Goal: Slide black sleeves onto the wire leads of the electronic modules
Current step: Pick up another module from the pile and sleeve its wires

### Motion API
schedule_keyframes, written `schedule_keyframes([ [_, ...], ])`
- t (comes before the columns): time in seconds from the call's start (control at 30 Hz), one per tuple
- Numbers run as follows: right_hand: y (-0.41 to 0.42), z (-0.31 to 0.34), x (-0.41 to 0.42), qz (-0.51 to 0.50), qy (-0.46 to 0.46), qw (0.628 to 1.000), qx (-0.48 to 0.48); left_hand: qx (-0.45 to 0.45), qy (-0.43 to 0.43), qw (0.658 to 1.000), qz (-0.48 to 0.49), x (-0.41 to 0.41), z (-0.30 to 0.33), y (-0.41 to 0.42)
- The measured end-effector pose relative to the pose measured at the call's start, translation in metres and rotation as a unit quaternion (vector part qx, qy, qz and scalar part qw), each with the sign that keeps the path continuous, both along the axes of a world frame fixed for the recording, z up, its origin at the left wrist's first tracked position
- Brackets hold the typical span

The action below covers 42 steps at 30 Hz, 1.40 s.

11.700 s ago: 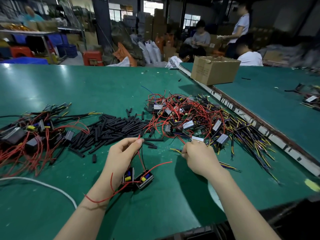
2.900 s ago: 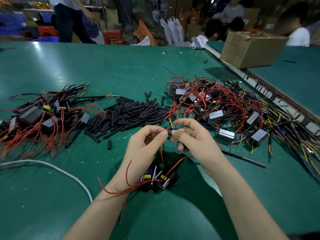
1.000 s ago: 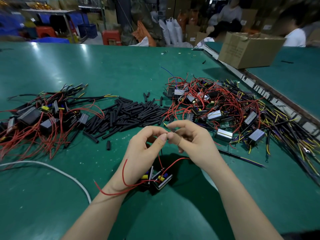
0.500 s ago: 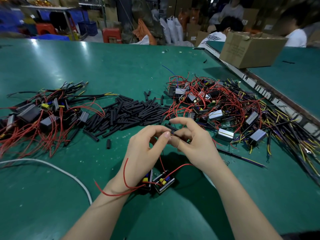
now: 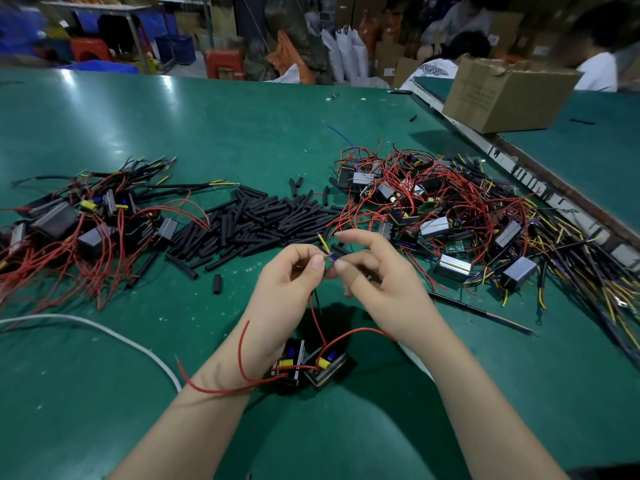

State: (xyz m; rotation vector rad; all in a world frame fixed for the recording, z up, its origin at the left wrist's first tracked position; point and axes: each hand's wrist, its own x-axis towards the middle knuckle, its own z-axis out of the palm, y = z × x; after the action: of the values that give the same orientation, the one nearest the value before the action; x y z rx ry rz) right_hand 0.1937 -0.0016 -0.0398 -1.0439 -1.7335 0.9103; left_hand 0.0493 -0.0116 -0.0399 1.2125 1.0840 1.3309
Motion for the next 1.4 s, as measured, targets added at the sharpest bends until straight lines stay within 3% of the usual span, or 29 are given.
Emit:
schedule_keyframes([
  [0.17,-0.002,0.007,-0.004,-0.02,0.092,0.988,-0.121,0.051,0.083,0.994,0.049,0.001,-0.004,0.0],
  [0.3,-0.001,0.01,0.0,-0.004,0.153,0.965,-0.214,0.224,0.263,0.931,0.118,0.0,-0.006,-0.001],
  [0.4,0.001,0.013,0.006,0.003,0.176,0.955,-0.241,0.289,0.317,0.894,0.129,-0.001,-0.007,0.0],
  [0.53,0.001,0.013,0.007,0.017,0.162,0.958,-0.235,0.307,0.339,0.88,0.126,-0.002,-0.008,0.0],
  [0.7,0.0,0.014,0.006,0.008,0.145,0.965,-0.22,0.268,0.339,0.896,0.101,-0.003,-0.01,0.001],
  [0.97,0.0,0.011,0.004,-0.042,0.067,0.991,-0.104,0.19,0.322,0.925,0.063,-0.005,-0.009,0.0],
  [1.17,0.001,0.012,0.005,-0.034,0.098,0.987,-0.123,0.054,0.203,0.978,0.018,-0.006,-0.006,0.002],
  [1.4,0.002,0.012,0.006,-0.038,0.117,0.984,-0.132,0.021,0.196,0.98,-0.01,-0.008,-0.008,0.003],
])
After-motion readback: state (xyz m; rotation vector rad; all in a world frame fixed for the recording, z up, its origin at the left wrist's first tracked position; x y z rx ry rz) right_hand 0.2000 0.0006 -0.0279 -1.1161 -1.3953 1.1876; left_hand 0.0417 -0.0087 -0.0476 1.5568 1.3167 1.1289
